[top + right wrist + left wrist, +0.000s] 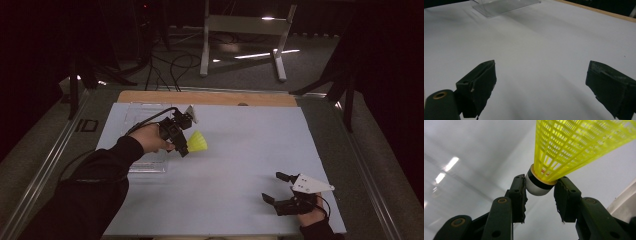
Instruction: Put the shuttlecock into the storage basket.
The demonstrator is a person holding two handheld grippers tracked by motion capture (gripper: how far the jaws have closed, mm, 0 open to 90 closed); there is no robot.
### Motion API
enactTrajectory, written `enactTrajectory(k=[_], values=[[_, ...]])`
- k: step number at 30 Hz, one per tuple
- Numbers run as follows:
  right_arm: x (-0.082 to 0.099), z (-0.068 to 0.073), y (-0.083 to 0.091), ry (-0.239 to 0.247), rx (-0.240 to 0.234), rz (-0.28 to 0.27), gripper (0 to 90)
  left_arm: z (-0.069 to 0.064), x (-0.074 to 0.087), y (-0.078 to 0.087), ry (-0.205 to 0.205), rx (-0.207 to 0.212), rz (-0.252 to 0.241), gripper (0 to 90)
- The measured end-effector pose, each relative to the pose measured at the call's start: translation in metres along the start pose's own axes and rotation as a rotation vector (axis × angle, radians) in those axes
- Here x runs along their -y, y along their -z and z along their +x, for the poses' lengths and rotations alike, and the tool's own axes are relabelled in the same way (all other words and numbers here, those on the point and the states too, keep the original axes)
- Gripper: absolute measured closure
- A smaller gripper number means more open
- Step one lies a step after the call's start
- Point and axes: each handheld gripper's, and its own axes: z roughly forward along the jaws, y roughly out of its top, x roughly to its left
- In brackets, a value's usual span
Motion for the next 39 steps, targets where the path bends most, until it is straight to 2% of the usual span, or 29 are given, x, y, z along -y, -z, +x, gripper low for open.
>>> enactTrajectory(k=[5,7,10,14,16,18,21,26,32,36,39], values=[[0.0,0.0,0.0,0.0,0.0,0.001,9.7,0.01,0.012,0.016,0.042,-0.028,-0.025,63.0],[0.0,0.0,0.0,-0.001,0.0,0.001,9.7,0.014,0.019,0.023,0.046,-0.04,-0.037,63.0],[0.0,0.0,0.0,0.002,0.001,-0.004,9.7,0.02,0.03,0.031,0.063,-0.039,-0.057,63.0],[0.0,0.0,0.0,0.0,0.0,-0.005,9.6,0.033,0.049,0.04,0.109,-0.054,-0.079,63.0],[0.0,0.0,0.0,0.001,0.0,-0.004,9.7,0.034,0.052,0.042,0.122,-0.059,-0.082,63.0],[0.0,0.0,0.0,-0.002,0.001,0.002,9.7,0.042,0.063,0.046,0.154,-0.088,-0.083,63.1],[-0.001,0.001,0.0,0.001,0.0,0.004,9.7,0.048,0.073,0.047,0.18,-0.116,-0.084,63.0],[-0.001,0.001,0.0,0.002,0.0,0.004,9.7,0.058,0.091,0.048,0.231,-0.147,-0.077,63.0],[0.0,0.001,-0.002,0.005,-0.001,0.008,9.7,0.068,0.112,0.048,0.286,-0.124,-0.1,63.0],[-0.001,0.001,-0.002,0.008,-0.001,0.011,9.7,0.072,0.125,0.045,0.292,-0.128,-0.117,63.0],[-0.001,0.001,-0.002,0.008,-0.002,0.011,9.7,0.076,0.132,0.041,0.267,-0.136,-0.127,63.0]])
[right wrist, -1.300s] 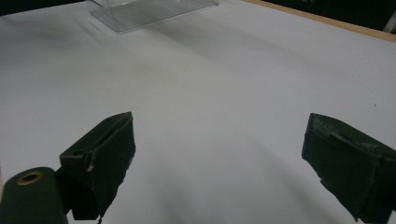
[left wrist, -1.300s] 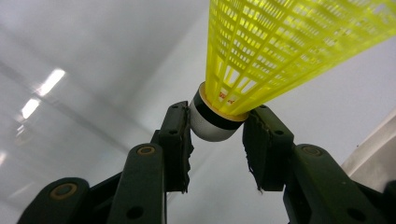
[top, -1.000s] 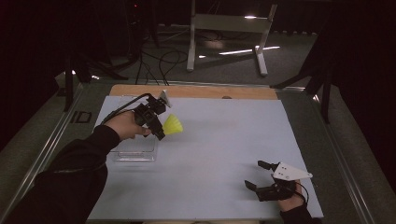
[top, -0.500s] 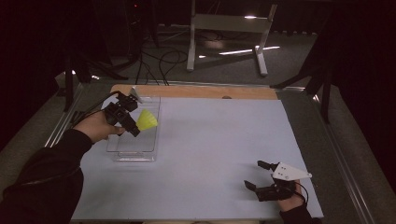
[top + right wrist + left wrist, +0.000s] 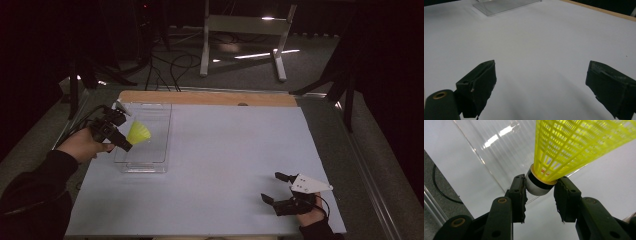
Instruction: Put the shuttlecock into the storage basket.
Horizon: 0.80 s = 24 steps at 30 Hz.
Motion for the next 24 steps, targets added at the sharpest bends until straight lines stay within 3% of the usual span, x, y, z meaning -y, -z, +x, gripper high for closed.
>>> enactTrajectory(k=[3,5,15,24], values=[[0.0,0.0,0.0,0.0,0.002,0.0,9.7,0.004,0.006,-0.005,-0.05,0.008,-0.016,63.0],[0.0,0.0,0.0,0.002,0.002,-0.001,9.7,0.006,0.01,-0.009,-0.104,0.024,-0.034,63.0],[0.0,0.0,-0.001,0.001,-0.005,-0.001,9.7,0.018,0.017,-0.026,-0.168,0.022,-0.076,62.9],[0.001,0.0,-0.001,0.002,-0.007,0.0,9.7,0.022,0.02,-0.038,-0.219,0.008,-0.068,62.8]])
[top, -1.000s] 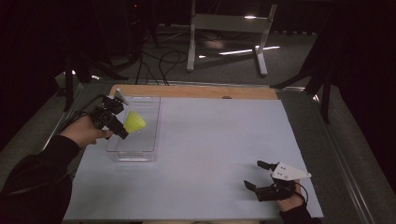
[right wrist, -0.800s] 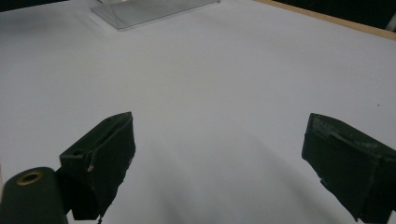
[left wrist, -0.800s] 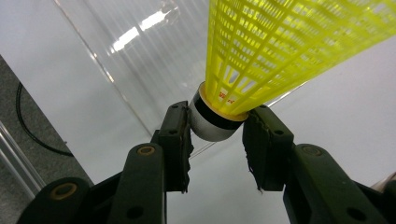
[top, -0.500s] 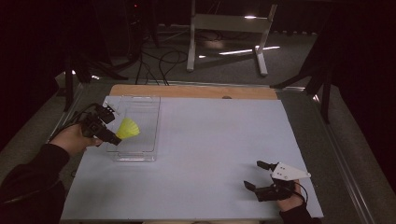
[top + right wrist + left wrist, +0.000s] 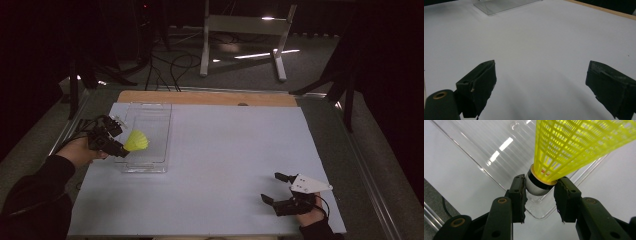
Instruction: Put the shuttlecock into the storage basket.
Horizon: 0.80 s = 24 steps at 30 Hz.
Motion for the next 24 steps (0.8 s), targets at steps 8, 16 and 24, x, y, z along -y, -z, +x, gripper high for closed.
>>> enactTrajectory(k=[8,16,24], values=[[0.0,0.0,0.0,0.001,-0.003,0.002,9.7,0.005,0.001,-0.008,-0.006,0.0,-0.012,62.7],[0.0,0.0,0.0,-0.003,-0.001,0.006,11.3,0.008,0.0,-0.018,-0.003,0.007,0.011,62.6],[0.0,-0.001,0.0,-0.007,-0.007,0.006,11.0,0.007,-0.006,-0.02,0.006,0.001,0.053,60.2]])
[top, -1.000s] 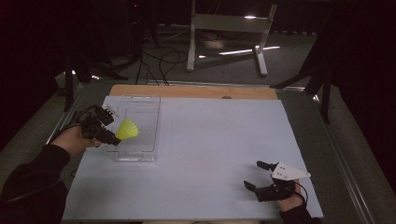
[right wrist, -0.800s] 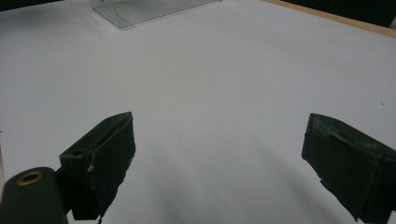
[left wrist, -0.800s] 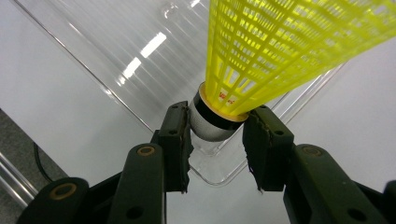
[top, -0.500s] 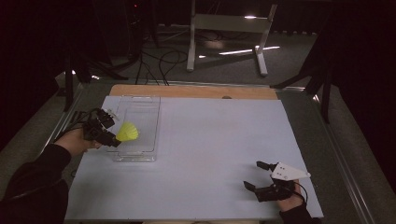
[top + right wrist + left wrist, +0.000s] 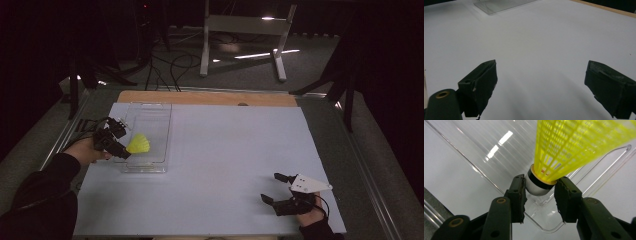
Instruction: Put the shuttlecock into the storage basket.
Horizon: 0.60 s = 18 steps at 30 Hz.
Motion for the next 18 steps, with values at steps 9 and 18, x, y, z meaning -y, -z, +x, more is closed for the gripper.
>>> enactTrajectory(k=[9,18], values=[[0.0,0.001,0.0,0.0,0.001,-0.001,10.9,-0.009,-0.009,0.011,-0.003,-0.02,-0.027,33.4],[-0.001,0.0,0.0,0.001,-0.001,-0.004,10.5,-0.019,-0.019,0.016,-0.026,0.005,-0.068,10.7]])
